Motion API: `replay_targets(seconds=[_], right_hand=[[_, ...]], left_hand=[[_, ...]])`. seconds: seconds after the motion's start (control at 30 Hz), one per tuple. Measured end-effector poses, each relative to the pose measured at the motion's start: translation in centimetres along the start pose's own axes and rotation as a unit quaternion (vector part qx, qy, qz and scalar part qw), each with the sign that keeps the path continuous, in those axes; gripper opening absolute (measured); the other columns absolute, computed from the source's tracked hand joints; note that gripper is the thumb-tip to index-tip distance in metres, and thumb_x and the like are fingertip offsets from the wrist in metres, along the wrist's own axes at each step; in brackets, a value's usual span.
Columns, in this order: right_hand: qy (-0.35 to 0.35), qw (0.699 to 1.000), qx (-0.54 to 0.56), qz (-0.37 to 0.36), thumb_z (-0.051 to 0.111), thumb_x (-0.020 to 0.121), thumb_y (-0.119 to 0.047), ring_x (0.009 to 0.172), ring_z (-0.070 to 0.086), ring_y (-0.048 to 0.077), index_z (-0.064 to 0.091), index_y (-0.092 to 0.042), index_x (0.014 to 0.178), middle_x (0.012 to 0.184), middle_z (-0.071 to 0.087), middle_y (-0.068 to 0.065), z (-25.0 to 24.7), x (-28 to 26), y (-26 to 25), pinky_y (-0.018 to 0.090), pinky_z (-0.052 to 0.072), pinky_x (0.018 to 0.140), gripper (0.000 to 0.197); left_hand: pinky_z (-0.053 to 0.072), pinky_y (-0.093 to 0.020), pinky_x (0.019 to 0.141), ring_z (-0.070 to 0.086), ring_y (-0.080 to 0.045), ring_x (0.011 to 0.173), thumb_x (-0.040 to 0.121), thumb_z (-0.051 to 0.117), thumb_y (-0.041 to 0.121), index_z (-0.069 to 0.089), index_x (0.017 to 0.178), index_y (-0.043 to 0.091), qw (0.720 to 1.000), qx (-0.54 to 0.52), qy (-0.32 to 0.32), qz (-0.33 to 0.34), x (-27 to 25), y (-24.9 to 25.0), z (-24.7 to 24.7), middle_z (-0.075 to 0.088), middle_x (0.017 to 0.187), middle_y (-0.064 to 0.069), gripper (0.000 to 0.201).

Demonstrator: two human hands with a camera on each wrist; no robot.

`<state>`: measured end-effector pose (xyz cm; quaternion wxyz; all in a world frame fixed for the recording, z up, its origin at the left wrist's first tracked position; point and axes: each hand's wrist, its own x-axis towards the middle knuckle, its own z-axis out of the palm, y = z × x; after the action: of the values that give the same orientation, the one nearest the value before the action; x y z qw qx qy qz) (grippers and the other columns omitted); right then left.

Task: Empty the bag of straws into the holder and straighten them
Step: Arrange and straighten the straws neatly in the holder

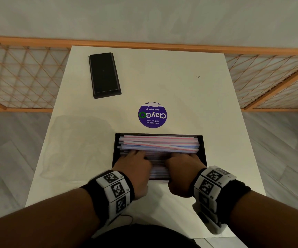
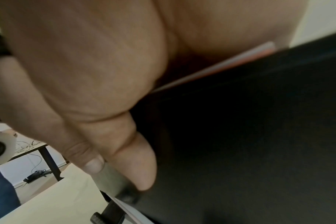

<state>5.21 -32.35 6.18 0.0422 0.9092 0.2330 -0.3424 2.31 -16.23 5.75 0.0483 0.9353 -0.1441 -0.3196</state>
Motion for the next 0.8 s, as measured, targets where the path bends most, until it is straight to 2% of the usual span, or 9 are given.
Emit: replay_targets(seconds=[0.1, 0.17, 0.27, 0.37, 0.43, 0.53, 0.7, 0.8], right_hand=[[0.007, 1.0, -0.011, 0.006, 0.062, 0.078, -0.037, 0.114, 0.055, 0.026, 0.064, -0.026, 0.113, 0.121, 0.053, 0.0, -0.3, 0.0, 0.4, 0.039, 0.039, 0.102, 0.037], [0.036, 0.999, -0.008, -0.002, 0.064, 0.078, -0.043, 0.115, 0.055, 0.025, 0.06, -0.028, 0.115, 0.122, 0.055, -0.002, -0.7, -0.4, 0.6, 0.039, 0.039, 0.103, 0.041], [0.072, 0.997, 0.011, -0.009, 0.065, 0.078, -0.045, 0.115, 0.056, 0.023, 0.055, -0.029, 0.116, 0.121, 0.06, -0.007, -1.1, -1.0, 0.7, 0.039, 0.039, 0.102, 0.042], [0.045, 0.998, 0.039, -0.009, 0.061, 0.082, -0.036, 0.107, 0.061, 0.022, 0.061, -0.027, 0.111, 0.115, 0.065, -0.005, -0.8, -0.9, 0.3, 0.034, 0.048, 0.094, 0.03], [0.023, 0.999, 0.038, -0.005, 0.058, 0.083, -0.031, 0.102, 0.063, 0.022, 0.064, -0.025, 0.108, 0.111, 0.065, -0.004, -0.3, -0.6, 0.0, 0.034, 0.052, 0.09, 0.026], [0.024, 0.999, 0.022, -0.002, 0.056, 0.083, -0.032, 0.102, 0.062, 0.023, 0.065, -0.025, 0.106, 0.11, 0.063, -0.003, 0.1, -0.3, -0.2, 0.035, 0.049, 0.092, 0.026], [0.006, 0.998, 0.059, 0.014, 0.056, 0.082, -0.033, 0.114, 0.053, 0.024, 0.063, -0.028, 0.112, 0.118, 0.055, -0.003, 0.5, 0.0, -0.1, 0.039, 0.045, 0.099, 0.032], [-0.001, 0.998, 0.067, 0.022, 0.055, 0.082, -0.032, 0.116, 0.049, 0.026, 0.063, -0.028, 0.113, 0.12, 0.051, -0.002, 0.4, 0.0, -0.1, 0.039, 0.045, 0.099, 0.032]], left_hand=[[0.047, -0.041, 0.104, 0.046, -0.028, 0.128, 0.087, 0.064, 0.032, 0.06, 0.127, 0.021, 1.0, 0.014, 0.003, -0.013, 0.0, -0.2, -0.5, 0.042, 0.134, -0.004, 0.041], [0.047, -0.04, 0.102, 0.047, -0.026, 0.125, 0.086, 0.066, 0.032, 0.052, 0.128, 0.021, 0.999, 0.025, 0.035, -0.004, -0.1, -0.2, -0.7, 0.042, 0.133, -0.003, 0.046], [0.041, -0.036, 0.104, 0.045, -0.023, 0.127, 0.086, 0.067, 0.029, 0.042, 0.132, 0.022, 0.996, 0.022, 0.08, 0.013, -0.2, -0.2, -0.5, 0.043, 0.135, 0.001, 0.053], [0.046, -0.036, 0.101, 0.053, -0.022, 0.124, 0.088, 0.064, 0.025, 0.051, 0.13, 0.024, 0.999, -0.017, 0.04, 0.011, 0.2, -0.5, -0.4, 0.053, 0.131, 0.003, 0.044], [0.049, -0.038, 0.101, 0.054, -0.023, 0.122, 0.088, 0.063, 0.027, 0.057, 0.126, 0.023, 1.0, -0.007, 0.021, 0.015, 0.4, -0.5, -0.3, 0.055, 0.128, 0.002, 0.039], [0.045, -0.04, 0.105, 0.05, -0.023, 0.124, 0.089, 0.062, 0.03, 0.058, 0.127, 0.023, 1.0, 0.018, 0.018, 0.018, 0.5, -0.4, 0.2, 0.051, 0.129, 0.001, 0.039], [0.047, -0.042, 0.105, 0.046, -0.025, 0.126, 0.088, 0.061, 0.03, 0.059, 0.127, 0.023, 1.0, 0.001, 0.012, -0.002, 0.7, -0.3, 0.4, 0.044, 0.133, -0.001, 0.04], [0.05, -0.04, 0.102, 0.055, -0.025, 0.12, 0.086, 0.062, 0.028, 0.059, 0.124, 0.023, 1.0, -0.008, 0.015, -0.005, 0.8, -0.4, 0.5, 0.054, 0.13, -0.001, 0.038]])
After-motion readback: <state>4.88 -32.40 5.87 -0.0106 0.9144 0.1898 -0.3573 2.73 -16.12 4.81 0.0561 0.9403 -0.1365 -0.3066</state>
